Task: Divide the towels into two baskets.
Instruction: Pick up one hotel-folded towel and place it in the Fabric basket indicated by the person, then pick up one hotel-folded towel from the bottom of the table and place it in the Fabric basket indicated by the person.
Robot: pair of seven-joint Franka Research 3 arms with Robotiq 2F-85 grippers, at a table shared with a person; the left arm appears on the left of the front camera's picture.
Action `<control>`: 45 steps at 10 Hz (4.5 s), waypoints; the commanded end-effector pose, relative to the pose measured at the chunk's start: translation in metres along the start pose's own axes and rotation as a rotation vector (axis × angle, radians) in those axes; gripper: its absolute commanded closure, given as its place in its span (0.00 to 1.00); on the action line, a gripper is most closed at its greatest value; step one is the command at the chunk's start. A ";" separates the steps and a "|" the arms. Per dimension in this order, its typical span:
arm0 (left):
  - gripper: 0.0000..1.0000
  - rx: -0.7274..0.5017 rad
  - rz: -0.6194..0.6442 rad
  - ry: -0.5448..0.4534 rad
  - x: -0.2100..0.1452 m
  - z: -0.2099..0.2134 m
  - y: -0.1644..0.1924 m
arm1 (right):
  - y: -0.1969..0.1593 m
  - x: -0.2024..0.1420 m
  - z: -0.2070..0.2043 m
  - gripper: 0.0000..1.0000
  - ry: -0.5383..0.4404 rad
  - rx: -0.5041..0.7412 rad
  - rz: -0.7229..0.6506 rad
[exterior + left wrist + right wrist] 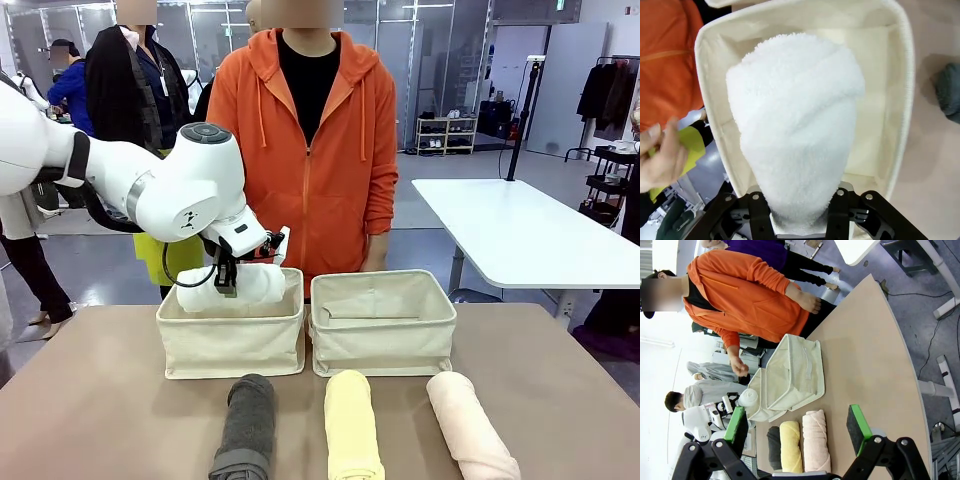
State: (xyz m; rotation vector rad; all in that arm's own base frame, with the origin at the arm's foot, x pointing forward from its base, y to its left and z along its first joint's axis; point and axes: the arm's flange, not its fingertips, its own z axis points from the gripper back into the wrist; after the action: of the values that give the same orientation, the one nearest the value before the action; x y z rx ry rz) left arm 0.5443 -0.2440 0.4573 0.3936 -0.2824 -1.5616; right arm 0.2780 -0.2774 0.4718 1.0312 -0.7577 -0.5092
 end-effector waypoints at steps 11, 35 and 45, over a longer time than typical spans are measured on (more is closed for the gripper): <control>0.00 -0.047 0.006 -0.019 0.005 -0.024 0.017 | 0.002 -0.001 0.002 0.00 -0.010 0.013 0.004; 0.00 -0.525 1.236 -0.856 -0.405 0.106 -0.209 | 0.002 -0.001 0.002 0.00 -0.010 0.013 0.004; 0.00 -0.447 1.625 -0.980 -0.495 0.074 -0.315 | 0.002 -0.001 0.002 0.00 -0.010 0.013 0.004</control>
State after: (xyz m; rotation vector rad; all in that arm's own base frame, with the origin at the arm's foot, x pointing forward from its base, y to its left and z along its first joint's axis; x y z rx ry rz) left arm 0.2374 0.2545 0.4276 -0.8116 -0.7014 -0.0216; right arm 0.2779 -0.2777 0.4713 1.0306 -0.7566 -0.5109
